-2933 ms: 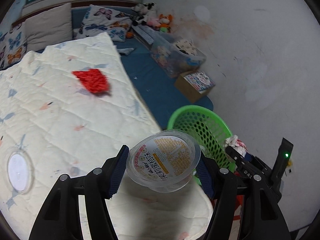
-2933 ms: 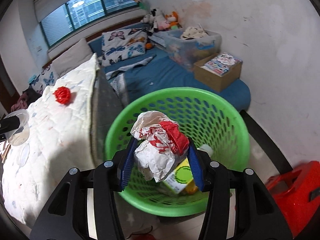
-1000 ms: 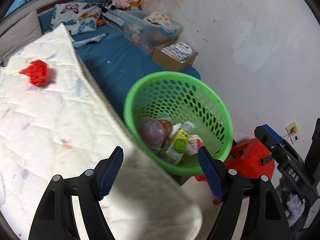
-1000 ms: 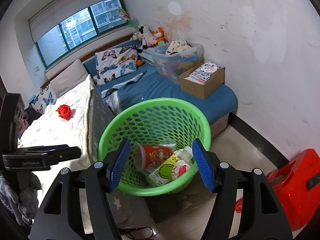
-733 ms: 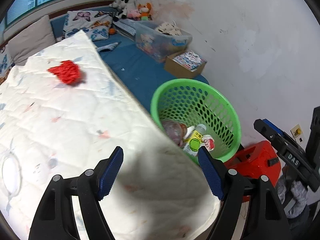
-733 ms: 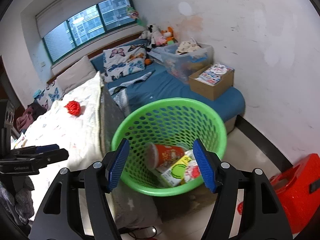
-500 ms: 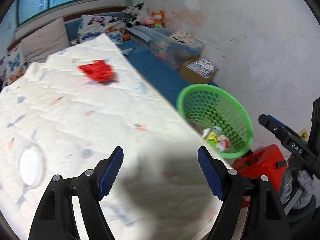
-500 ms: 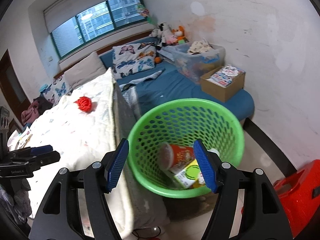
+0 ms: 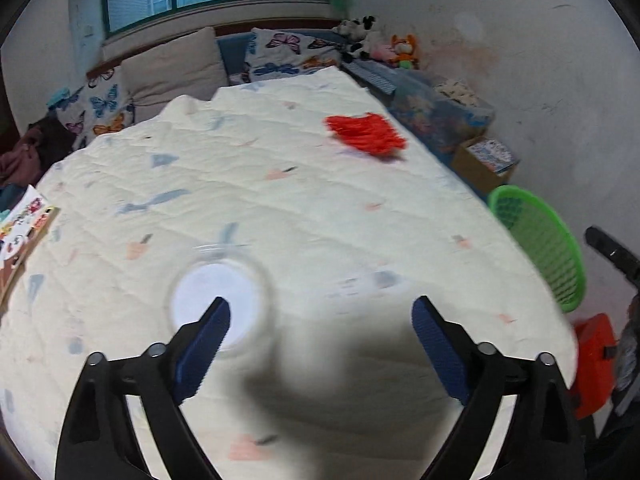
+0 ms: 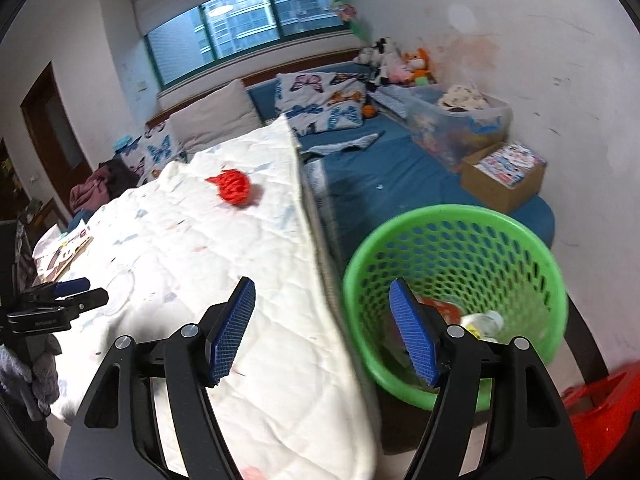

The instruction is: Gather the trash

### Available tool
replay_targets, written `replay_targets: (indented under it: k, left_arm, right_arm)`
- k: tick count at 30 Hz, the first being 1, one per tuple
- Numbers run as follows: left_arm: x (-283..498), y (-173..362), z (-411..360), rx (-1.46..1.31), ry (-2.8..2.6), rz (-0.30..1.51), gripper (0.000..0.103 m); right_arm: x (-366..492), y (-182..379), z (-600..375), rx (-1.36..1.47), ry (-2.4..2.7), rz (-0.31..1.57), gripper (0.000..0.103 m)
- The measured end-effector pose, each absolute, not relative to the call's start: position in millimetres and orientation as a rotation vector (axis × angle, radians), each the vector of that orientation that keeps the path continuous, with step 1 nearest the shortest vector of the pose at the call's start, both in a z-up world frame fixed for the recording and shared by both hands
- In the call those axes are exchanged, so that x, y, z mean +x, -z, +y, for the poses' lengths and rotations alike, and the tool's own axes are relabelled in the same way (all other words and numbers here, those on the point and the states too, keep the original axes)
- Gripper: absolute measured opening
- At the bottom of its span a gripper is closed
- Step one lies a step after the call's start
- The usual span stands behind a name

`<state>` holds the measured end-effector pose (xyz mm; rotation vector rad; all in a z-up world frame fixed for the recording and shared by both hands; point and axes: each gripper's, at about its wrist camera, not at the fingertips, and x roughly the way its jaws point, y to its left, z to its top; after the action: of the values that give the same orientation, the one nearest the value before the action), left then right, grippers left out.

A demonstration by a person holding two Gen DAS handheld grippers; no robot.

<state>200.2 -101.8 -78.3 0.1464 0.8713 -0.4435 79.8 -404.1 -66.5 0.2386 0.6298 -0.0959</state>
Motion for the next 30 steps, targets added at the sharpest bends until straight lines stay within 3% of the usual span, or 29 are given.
replay_targets:
  k: [15,30]
  left_arm:
    - [238.1,115.3,-60.1,0.201,0.421,0.925,0.093]
    - [250.3,118.5,-55.4,0.225,0.444,0.923,0.094]
  right_arm:
    - [118.9,69.8,-359.8,0.186,0.015,0.672,0.071]
    - [150.7,73.4,-333.9,0.140,-0.037,0.701,0.071]
